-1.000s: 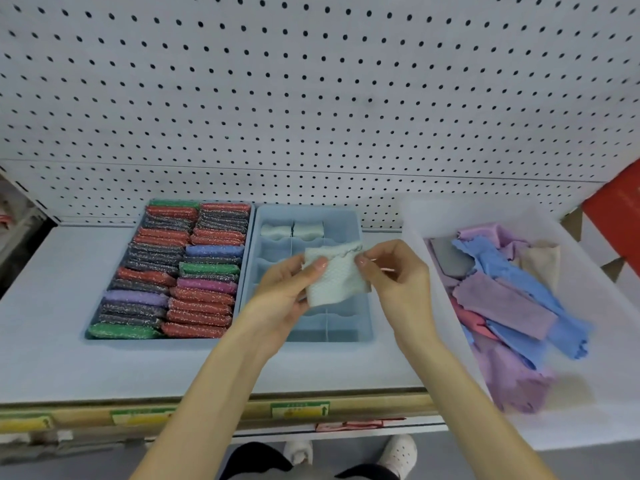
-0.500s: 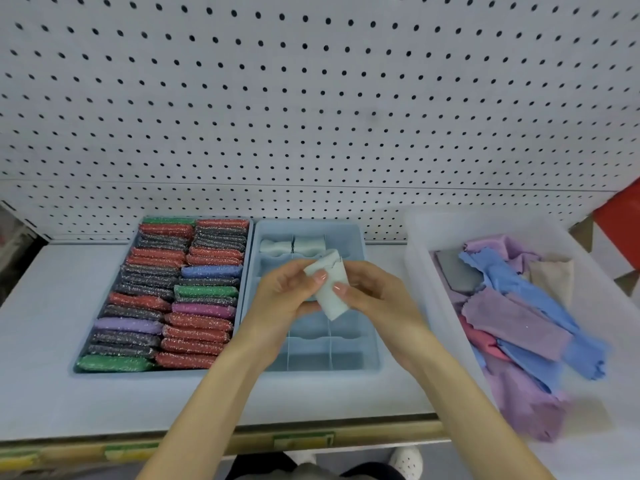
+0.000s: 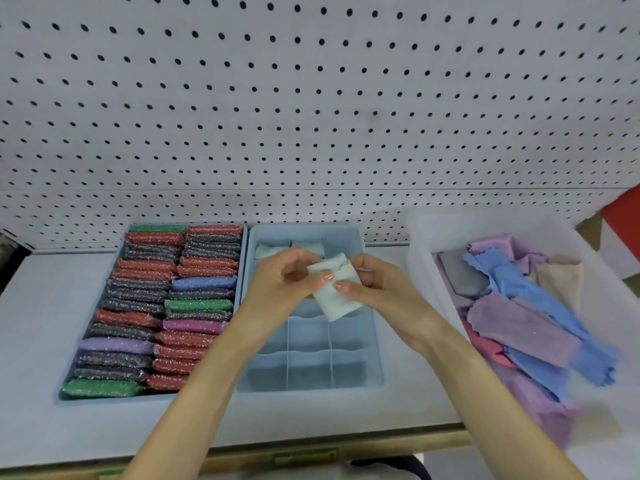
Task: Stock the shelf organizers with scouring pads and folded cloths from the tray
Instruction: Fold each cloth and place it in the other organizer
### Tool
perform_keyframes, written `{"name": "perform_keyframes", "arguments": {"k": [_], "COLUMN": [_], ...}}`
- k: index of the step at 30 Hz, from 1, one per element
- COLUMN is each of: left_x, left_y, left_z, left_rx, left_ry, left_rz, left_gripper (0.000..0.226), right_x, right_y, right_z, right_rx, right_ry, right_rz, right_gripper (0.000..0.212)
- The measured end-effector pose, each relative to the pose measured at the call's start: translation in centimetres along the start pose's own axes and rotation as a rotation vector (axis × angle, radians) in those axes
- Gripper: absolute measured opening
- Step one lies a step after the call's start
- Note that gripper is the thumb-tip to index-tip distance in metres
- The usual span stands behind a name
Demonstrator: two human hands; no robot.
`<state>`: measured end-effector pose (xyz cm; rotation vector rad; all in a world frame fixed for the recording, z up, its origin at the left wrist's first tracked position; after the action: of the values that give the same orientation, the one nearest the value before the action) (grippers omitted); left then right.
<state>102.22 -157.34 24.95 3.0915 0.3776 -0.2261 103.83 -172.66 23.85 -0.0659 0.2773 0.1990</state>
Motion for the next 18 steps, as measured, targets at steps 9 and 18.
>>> {"name": "perform_keyframes", "arguments": {"k": [9, 18], "left_x": [0.7, 0.5], "left_y": [1.0, 0.6], "left_z": [1.1, 2.0], "left_rx": [0.109, -0.115], "left_ry": [0.037, -0.082], "left_rz": [0.140, 0.069], "left_gripper": [0.024, 0.021], "right_x": [0.5, -0.2], "right_y": [-1.2, -0.7], "right_z": [-0.7, -1.3], "right_rx": [-0.054, 0.124], "right_ry": [-0.003, 0.184], "right_rz": [-0.028, 0.006], "right_gripper": [0.010, 0.030]}}
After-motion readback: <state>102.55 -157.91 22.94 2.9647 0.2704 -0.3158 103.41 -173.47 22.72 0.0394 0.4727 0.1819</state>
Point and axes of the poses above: each hand's wrist, its own x-axis towards the middle knuckle, its own y-axis out of the palm, z = x × y, the point moved 5 cm from there along x, towards the middle knuckle, and after that the axes turned 14 degrees about -z, right-handed, at the moved point
